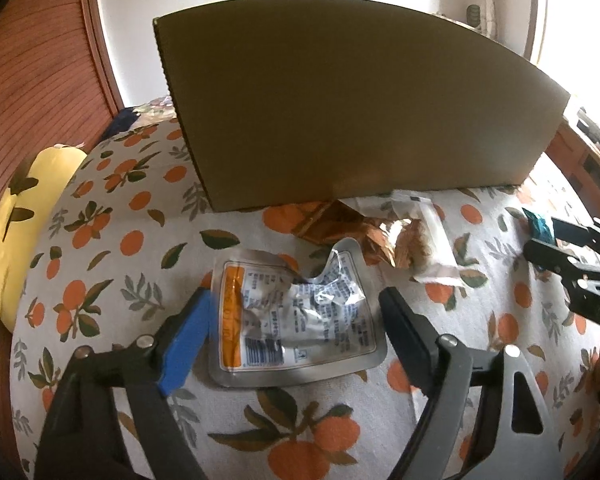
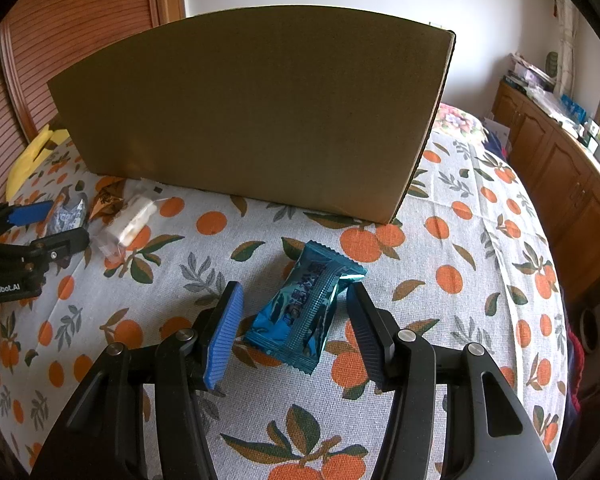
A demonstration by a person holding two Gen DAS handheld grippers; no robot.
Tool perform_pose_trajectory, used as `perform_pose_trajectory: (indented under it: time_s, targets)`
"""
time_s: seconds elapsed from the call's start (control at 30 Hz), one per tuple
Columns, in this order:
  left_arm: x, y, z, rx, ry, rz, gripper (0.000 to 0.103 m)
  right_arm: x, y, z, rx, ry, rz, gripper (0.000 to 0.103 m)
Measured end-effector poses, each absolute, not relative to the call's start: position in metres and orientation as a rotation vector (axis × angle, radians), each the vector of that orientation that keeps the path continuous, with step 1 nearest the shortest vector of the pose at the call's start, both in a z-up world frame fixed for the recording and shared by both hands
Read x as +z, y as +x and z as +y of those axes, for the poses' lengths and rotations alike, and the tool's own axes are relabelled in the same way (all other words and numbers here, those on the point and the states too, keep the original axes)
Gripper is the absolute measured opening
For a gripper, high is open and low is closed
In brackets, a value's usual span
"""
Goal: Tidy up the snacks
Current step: 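Grasp the teal candy with the right gripper while the left gripper grasps the clear orange-label pack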
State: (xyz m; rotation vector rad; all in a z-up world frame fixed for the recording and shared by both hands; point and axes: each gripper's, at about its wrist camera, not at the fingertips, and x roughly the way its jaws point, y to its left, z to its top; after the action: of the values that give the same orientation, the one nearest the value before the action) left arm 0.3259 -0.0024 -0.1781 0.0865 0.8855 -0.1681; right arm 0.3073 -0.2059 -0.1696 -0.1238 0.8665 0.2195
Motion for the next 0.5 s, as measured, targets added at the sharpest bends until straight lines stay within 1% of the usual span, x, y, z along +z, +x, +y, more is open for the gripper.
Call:
perform_pose_trajectory:
  time_s: [0.27, 0.5]
  targets:
    - [-0.168, 0.296, -0.011, -0.191, 0.138, 0.846, 0.083, -0.170, 0.307, -0.206, 0.219, -0.128, 0.867, 0.055]
    - [-0.149, 0.271, -0.009, -0.199, 0.124, 0.805, 0.083, -0.170, 0.307, -0.206, 0.220, -0.123, 0.868, 0.055]
